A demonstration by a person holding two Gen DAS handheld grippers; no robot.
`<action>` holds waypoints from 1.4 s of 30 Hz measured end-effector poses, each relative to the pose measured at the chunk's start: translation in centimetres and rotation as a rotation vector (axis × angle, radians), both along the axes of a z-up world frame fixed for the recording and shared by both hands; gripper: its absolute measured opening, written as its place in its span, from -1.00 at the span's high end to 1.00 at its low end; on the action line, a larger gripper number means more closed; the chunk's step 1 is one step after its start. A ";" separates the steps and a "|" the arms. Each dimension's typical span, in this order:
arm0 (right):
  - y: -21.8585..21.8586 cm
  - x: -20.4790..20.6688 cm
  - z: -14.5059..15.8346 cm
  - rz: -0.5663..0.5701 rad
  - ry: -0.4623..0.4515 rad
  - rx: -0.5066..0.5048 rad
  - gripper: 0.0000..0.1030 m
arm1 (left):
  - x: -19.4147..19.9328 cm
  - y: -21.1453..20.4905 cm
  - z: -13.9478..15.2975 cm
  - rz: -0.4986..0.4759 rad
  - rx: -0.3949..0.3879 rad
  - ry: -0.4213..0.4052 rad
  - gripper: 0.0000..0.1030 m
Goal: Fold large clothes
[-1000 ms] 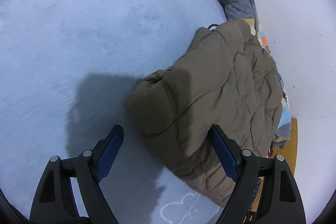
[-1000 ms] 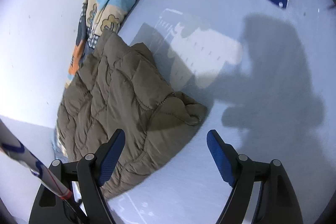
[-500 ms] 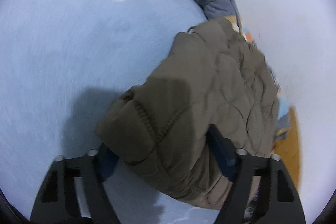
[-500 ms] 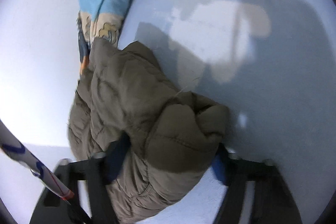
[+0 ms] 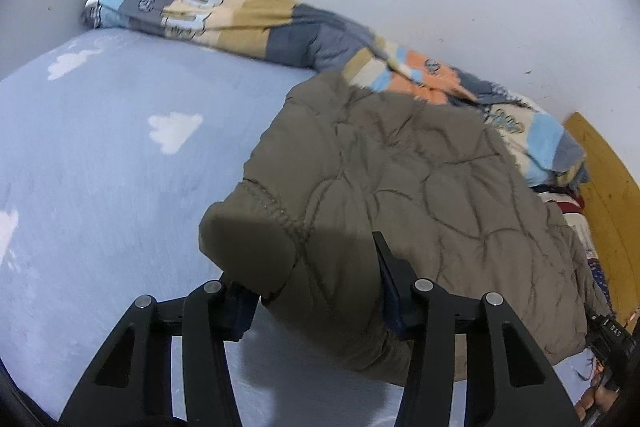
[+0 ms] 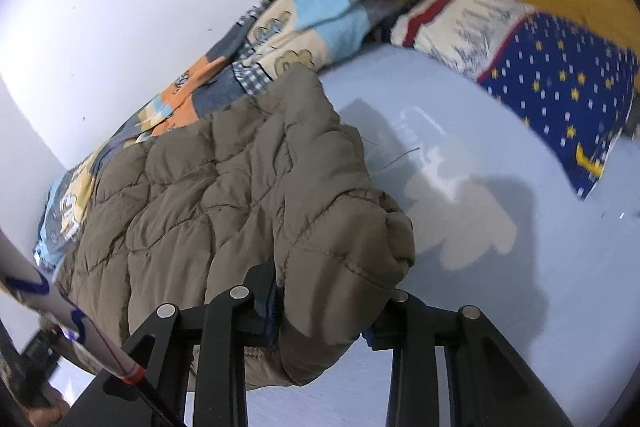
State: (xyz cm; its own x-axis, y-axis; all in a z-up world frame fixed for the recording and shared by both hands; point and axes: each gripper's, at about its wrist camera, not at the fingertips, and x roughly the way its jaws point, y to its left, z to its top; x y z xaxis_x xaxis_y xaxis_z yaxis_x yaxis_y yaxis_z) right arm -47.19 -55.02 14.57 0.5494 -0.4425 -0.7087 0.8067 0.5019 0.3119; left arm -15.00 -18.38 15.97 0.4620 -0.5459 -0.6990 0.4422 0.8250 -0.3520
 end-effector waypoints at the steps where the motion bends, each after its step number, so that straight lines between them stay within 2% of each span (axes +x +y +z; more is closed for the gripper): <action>1: 0.3 0.0 0.6 0.007 0.001 -0.016 0.37 | -0.2 0.4 0.4 -0.003 -0.006 -0.010 0.05; 7: 2.1 -0.8 3.6 0.045 -0.003 -0.076 0.37 | -0.8 0.9 3.2 -0.013 -0.047 -0.062 0.05; 14: 5.3 -4.5 6.2 0.064 -0.064 -0.075 0.37 | -4.8 5.0 4.8 -0.026 -0.054 -0.061 0.05; 19: 8.9 -7.6 6.5 0.077 -0.074 -0.079 0.37 | -8.9 8.7 3.8 -0.010 -0.059 -0.044 0.05; 24: 11.0 -10.9 4.9 0.074 -0.072 -0.034 0.37 | -11.5 10.9 1.4 -0.015 -0.018 -0.013 0.04; 26: 11.1 -12.1 3.2 0.056 -0.062 0.016 0.37 | -11.5 11.6 -0.2 0.006 -0.007 0.045 0.02; 29: 10.0 -13.4 -0.1 0.006 -0.065 0.167 0.29 | -11.1 13.0 -2.3 0.057 0.005 0.172 -0.15; 30: 9.6 -13.9 -0.9 -0.014 -0.075 0.219 0.18 | -10.9 13.6 -2.8 0.082 -0.004 0.212 -0.19; 32: 8.7 -15.7 -3.1 -0.075 -0.128 0.386 0.02 | -10.4 15.8 -4.1 0.145 -0.083 0.327 -0.23; 34: 8.3 -18.0 -4.5 -0.154 -0.193 0.495 -0.24 | -10.2 17.4 -4.8 0.194 -0.126 0.400 -0.25; 35: 8.3 -19.2 -4.9 -0.192 -0.213 0.522 -0.27 | -10.2 17.9 -4.9 0.214 -0.140 0.410 -0.25; 38: 8.9 -20.7 -4.5 -0.225 -0.220 0.505 -0.28 | -10.8 18.5 -3.2 0.281 -0.100 0.308 -0.25; 42: 9.8 -22.5 -1.3 -0.324 -0.180 0.324 -0.33 | -11.2 19.3 0.0 0.348 -0.107 0.131 -0.26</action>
State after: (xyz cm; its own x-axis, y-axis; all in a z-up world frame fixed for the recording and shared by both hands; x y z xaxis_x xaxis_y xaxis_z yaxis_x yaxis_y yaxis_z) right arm -69.72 -45.26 13.30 0.5463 -0.3829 -0.7450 0.8244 0.0882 0.5592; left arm -26.24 0.87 16.01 0.5432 -0.4454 -0.7117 0.0877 0.8732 -0.4794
